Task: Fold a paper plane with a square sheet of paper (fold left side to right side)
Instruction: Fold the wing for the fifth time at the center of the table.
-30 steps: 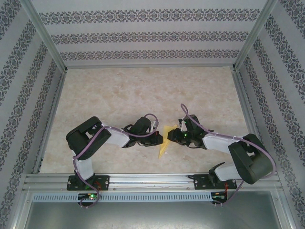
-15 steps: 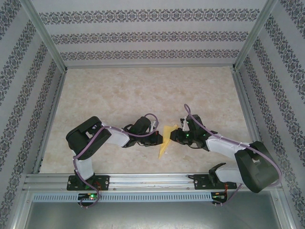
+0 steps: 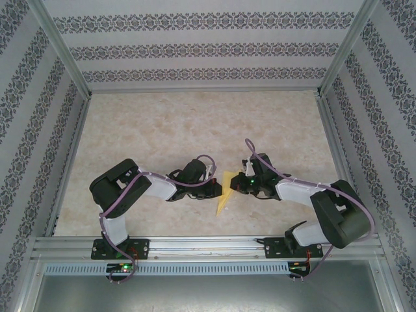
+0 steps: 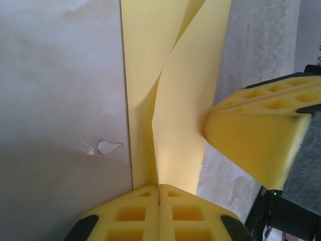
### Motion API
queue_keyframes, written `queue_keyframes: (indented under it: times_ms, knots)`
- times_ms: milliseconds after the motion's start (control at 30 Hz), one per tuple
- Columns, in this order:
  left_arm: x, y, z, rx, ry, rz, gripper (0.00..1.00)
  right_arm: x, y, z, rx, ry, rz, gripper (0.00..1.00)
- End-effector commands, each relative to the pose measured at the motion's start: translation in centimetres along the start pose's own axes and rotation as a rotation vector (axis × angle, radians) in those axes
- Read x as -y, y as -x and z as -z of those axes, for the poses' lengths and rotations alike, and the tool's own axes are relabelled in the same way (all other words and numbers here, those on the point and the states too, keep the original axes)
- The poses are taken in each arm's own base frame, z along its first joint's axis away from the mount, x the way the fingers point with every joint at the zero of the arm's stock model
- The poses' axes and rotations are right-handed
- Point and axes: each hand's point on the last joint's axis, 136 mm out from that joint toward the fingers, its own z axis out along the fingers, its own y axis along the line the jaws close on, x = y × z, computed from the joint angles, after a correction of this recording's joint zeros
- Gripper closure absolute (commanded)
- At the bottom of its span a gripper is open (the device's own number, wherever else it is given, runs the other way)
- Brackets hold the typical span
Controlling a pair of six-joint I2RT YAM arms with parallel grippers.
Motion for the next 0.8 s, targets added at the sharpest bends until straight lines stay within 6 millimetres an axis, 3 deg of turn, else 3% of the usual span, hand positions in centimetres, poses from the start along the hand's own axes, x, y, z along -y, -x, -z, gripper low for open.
queue_keyframes:
  times_ms: [0,533,767]
  knots:
    - [-10.0,-3.3,0.3,-0.032,0.357,0.113,1.0,-1.0,0.6,-0.3,0.01,0.028,0.046,0.94]
    - [-11.8,-3.6,1.2,-0.014,0.434,0.173,1.0,0.2,0.3,-1.3,-0.014,-0.005,0.033,0.94]
    - [-10.5,-3.1,0.7,-0.008,0.371,0.155,1.0,2.4,-1.4,-1.8,-0.068,-0.068,-0.039,0.97]
